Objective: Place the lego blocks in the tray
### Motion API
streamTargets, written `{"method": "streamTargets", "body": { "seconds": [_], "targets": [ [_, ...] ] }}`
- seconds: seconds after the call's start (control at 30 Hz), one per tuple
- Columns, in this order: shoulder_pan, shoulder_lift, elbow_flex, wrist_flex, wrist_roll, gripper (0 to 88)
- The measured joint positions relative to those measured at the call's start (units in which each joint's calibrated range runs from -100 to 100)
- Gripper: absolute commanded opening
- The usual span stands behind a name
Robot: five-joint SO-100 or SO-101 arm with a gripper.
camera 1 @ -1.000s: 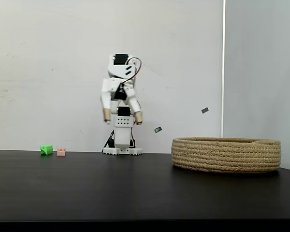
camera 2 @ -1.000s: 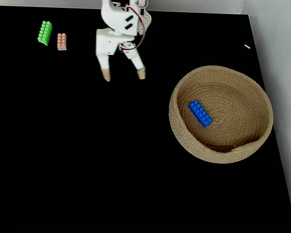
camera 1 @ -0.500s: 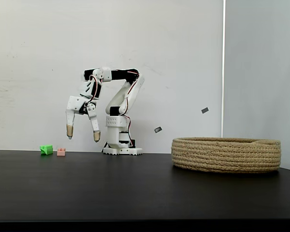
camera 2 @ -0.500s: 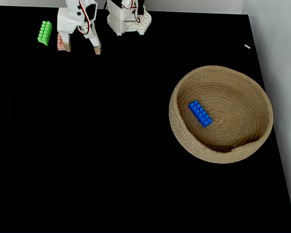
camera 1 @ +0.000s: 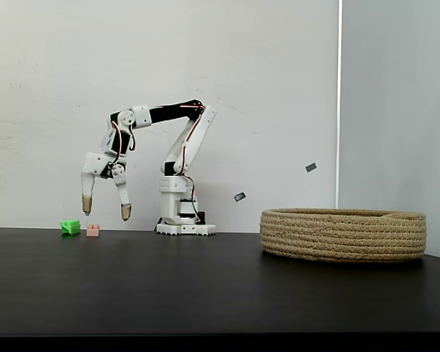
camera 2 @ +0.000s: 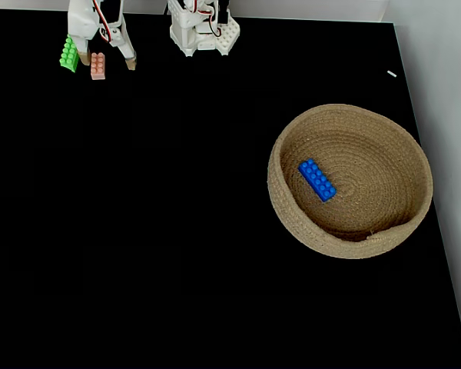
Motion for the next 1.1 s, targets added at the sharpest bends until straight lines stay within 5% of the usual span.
{"method": "streamTargets", "body": {
  "seconds": [1.1],
  "targets": [
    [4.5, 15.3, -7.2, -0.5, 1.9, 28.6]
  ]
}}
